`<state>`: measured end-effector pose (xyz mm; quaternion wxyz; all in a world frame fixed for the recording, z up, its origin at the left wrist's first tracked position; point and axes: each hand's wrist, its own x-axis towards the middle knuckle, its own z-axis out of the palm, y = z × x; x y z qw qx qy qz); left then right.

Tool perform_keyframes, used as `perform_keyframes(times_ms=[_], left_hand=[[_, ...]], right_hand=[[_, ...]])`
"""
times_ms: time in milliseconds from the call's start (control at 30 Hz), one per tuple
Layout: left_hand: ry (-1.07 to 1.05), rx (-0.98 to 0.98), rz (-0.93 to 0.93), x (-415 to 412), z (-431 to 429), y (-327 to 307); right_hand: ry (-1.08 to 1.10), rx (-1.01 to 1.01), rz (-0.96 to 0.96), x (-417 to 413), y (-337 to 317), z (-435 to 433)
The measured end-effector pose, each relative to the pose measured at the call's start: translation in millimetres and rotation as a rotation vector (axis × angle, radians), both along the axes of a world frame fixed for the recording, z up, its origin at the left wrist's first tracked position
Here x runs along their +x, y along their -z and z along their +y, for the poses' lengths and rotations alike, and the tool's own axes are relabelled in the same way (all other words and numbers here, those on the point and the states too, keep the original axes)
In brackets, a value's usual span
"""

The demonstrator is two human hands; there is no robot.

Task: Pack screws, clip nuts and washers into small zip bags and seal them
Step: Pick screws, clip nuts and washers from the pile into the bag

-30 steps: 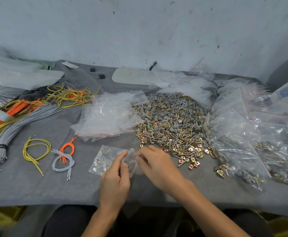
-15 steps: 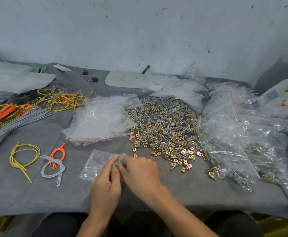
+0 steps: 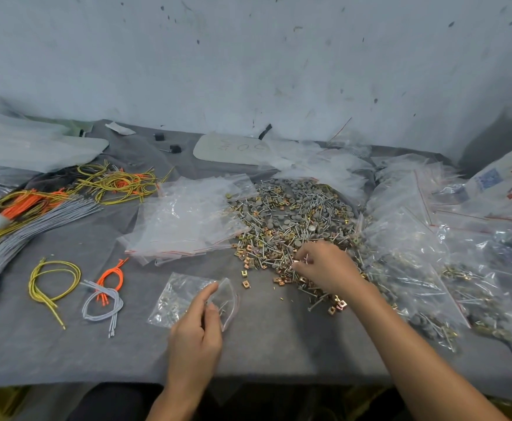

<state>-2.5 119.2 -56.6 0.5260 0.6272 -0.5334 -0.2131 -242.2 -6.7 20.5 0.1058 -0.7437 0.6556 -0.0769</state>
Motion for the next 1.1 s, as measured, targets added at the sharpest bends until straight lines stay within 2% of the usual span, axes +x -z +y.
perform_keyframes(times_ms=[267,467,733,867,1033,1100], left_hand=[[0.006,-0.001,0.011,0,0,1],[0.013,-0.001,-0.006,-2,1,-1],[-0.010,-0.001,-0.043,-1,2,-4],[-0.019,-0.003,-0.040,-2,2,-7],[-0.014,0.003,-0.039,-3,3,-10],[-0.010,0.003,-0.043,-3,3,-11]], right_hand=[[-0.047,0.026,0.061,3,12,1],[-0.031,-0.080,-0.021,-2,10,7],[-0.067,-0.131,-0.308,18,-8,28],[-0.119,-0.138,-0.369,34,-15,36],[-0.175,-0.091,-0.473,47,-15,45],[-0.209,-0.037,-0.575,54,-10,53]])
